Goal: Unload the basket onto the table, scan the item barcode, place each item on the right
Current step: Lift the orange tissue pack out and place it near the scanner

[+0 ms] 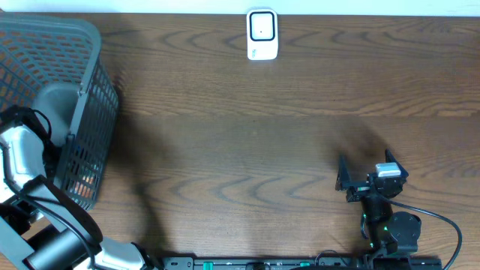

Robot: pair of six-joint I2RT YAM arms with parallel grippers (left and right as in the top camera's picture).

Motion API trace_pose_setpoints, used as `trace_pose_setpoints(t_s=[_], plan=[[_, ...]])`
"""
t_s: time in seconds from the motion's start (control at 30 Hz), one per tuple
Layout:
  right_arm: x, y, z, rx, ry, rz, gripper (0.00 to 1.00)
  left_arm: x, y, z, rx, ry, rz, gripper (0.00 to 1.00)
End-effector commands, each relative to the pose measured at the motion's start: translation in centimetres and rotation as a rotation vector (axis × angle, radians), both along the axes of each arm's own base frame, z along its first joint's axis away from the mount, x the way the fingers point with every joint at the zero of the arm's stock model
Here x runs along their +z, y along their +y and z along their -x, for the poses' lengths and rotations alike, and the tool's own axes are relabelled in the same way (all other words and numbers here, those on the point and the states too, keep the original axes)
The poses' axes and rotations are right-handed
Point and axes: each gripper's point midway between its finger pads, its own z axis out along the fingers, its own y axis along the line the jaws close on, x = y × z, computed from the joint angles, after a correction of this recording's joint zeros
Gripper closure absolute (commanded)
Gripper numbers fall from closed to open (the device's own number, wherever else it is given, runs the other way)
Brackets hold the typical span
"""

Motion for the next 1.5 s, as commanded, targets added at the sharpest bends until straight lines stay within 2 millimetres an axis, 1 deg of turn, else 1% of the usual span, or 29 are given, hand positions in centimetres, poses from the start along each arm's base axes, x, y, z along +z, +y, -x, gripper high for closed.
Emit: trace_pose_setpoints(t_s=[0.0,0.1,0.13,0.2,0.23,0.3,0.37,0.43,0.5,0.53,0.6,0.63,0.7,0.77,0.8,0.83,0.87,1.07,1.17,1.2,1.37,1.47], plan=[[0.0,0.1,0.0,0.005,-0.001,0.012,0.01,5.8,0.5,-4.2,-0.076,-0.241,-0.033,0.92],[0.0,0.1,0.0,0.005,-0.001,0.012,0.01,11.4,1.2,-6.0,-0.095,-0.398,-0.121,0.93],[0.0,0.1,0.0,0.005,-0.001,0.012,0.01,13.8,1.3,-6.3,-0.101,-0.457,-0.161,0.92],[0.0,0.1,0.0,0.005,-0.001,0.012,0.01,17.8,1.4,-6.7,-0.112,-0.558,-0.238,0.92],[0.0,0.1,0.0,0.005,-0.001,0.012,0.01,20.2,1.4,-6.6,-0.118,-0.616,-0.287,0.92],[0.0,0.1,0.0,0.005,-0.001,0.012,0.01,24.0,0.8,-6.4,-0.131,-0.720,-0.355,0.92],[0.0,0.1,0.0,0.005,-0.001,0.012,0.01,27.0,-0.7,-6.4,-0.170,-0.840,-0.367,0.92],[0.0,0.1,0.0,0.005,-0.001,0.012,0.01,29.7,-3.4,-6.9,-0.246,-0.979,-0.330,0.92],[0.0,0.1,0.0,0.005,-0.001,0.012,0.01,31.8,-6.3,-7.4,-0.335,-1.089,-0.284,0.92],[0.0,0.1,0.0,0.005,-0.001,0.012,0.01,33.0,-8.1,-7.7,-0.397,-1.149,-0.253,0.93],[0.0,0.1,0.0,0.005,-0.001,0.012,0.01,35.0,-11.8,-8.5,-0.569,-1.247,-0.217,0.93],[0.0,0.1,0.0,0.005,-0.001,0.012,0.01,35.8,-14.0,-8.9,-0.683,-1.289,-0.208,0.93],[0.0,0.1,0.0,0.005,-0.001,0.012,0.01,36.7,-17.9,-9.3,-0.887,-1.332,-0.204,0.92],[0.0,0.1,0.0,0.005,-0.001,0.012,0.01,36.5,-21.7,-9.5,-1.108,-1.341,-0.204,0.92],[0.0,0.1,0.0,0.005,-0.001,0.012,0.01,36.0,-23.6,-9.6,-1.209,-1.331,-0.196,0.92],[0.0,0.1,0.0,0.005,-0.001,0.012,0.01,35.4,-24.9,-9.8,-1.267,-1.313,-0.186,0.93],[0.0,0.1,0.0,0.005,-0.001,0.012,0.01,34.4,-26.3,-10.1,-1.316,-1.278,-0.175,0.93],[0.0,0.1,0.0,0.005,-0.001,0.012,0.01,27.9,-31.5,-12.7,-1.436,-1.038,-0.141,0.92],[0.0,0.1,0.0,0.005,-0.001,0.012,0.01,24.7,-35.0,-14.1,-1.512,-0.973,-0.082,0.93],[0.0,0.1,0.0,0.005,-0.001,0.012,0.01,22.7,-37.2,-15.1,-1.554,-0.942,-0.044,0.93],[0.0,0.1,0.0,0.005,-0.001,0.012,0.01,17.1,-42.6,-17.8,-1.630,-0.892,0.026,0.92],[0.0,0.1,0.0,0.005,-0.001,0.012,0.01,14.2,-45.4,-19.3,-1.616,-0.890,0.065,0.93]])
